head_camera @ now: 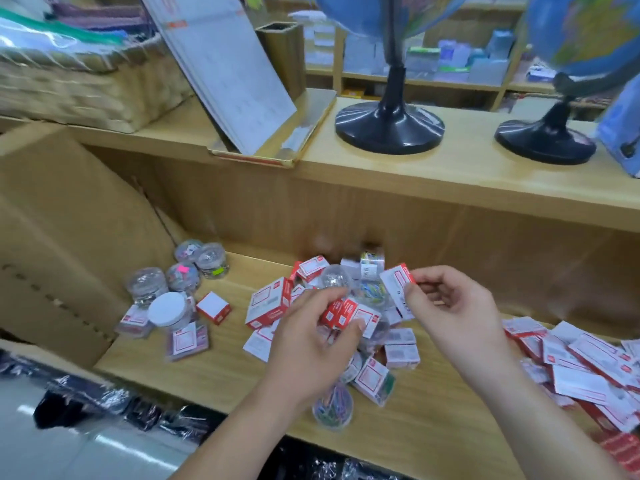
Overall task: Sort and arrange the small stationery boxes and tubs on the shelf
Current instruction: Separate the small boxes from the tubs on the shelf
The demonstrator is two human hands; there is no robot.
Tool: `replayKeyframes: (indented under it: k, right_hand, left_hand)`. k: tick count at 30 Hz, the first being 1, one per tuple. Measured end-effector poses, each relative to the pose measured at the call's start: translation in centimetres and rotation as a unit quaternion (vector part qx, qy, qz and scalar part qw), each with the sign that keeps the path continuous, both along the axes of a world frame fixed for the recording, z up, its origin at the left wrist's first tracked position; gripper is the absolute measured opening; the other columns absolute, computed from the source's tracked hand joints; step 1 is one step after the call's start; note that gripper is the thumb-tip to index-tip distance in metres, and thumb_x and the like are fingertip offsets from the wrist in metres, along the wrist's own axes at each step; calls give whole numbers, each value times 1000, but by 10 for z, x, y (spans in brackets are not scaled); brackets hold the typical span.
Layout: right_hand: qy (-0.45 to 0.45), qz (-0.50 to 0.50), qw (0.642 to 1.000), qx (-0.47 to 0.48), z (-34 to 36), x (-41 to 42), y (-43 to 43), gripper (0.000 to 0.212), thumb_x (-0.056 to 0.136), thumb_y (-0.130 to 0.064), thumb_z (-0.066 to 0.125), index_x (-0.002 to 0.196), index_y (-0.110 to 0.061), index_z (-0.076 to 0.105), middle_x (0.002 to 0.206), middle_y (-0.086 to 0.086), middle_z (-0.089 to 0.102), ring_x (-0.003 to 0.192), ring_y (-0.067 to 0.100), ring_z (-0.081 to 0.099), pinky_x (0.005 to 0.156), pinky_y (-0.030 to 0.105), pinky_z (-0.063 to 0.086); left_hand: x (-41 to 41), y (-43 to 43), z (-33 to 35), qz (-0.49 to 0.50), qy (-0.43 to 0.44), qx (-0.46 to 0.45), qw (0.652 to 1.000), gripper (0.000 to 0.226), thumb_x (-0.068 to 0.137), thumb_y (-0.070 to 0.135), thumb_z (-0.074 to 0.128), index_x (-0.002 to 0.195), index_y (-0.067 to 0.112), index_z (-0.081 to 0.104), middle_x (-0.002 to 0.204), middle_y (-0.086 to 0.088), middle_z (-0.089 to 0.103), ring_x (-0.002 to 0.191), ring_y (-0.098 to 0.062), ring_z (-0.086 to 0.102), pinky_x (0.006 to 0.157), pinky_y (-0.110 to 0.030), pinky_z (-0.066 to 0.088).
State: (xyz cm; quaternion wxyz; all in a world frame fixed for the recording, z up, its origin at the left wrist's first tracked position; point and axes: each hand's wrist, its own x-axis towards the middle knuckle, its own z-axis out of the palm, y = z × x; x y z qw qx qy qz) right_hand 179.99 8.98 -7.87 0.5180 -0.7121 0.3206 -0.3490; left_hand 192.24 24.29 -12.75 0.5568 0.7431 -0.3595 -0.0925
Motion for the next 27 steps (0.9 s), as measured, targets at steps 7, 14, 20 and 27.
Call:
replayKeyframes:
  k: [7,14,20,27]
  right_hand:
    - [51,104,991,-68,6,81,41,14,89,-15,70,86,-28,71,82,-22,71,70,-1,62,68,13,47]
    - [96,136,980,-107,-3,119,70,11,89,-18,73,92,-29,75,83,-26,72,82,-9,65,67,2,42]
    - [73,95,991,-63,-9,104,62,19,90,-12,71,87,-31,73,83,-22,72,73,-1,65,70,15,50]
    - [61,-41,997,-19,-18,27,28,14,86,-11,76,90,-25,76,81,-13,76,73,6,69,72,21,55]
  left_hand:
    - [82,61,-13,136,-28,24,990,38,79,39,76,116,36,68,107,12,67,94,-6,68,85,-35,57]
    - [162,76,-25,176,-189,250,933,37,84,29,72,120,21,67,109,-3,66,104,-27,61,78,-35,48]
    - [176,64,-25,95,-222,295,925,41,88,35,57,121,13,66,124,-11,62,109,-40,62,88,-44,53]
    - [63,5,15,-62,-206,49,975,32,90,29,62,119,19,69,126,7,63,117,-14,61,97,-27,47]
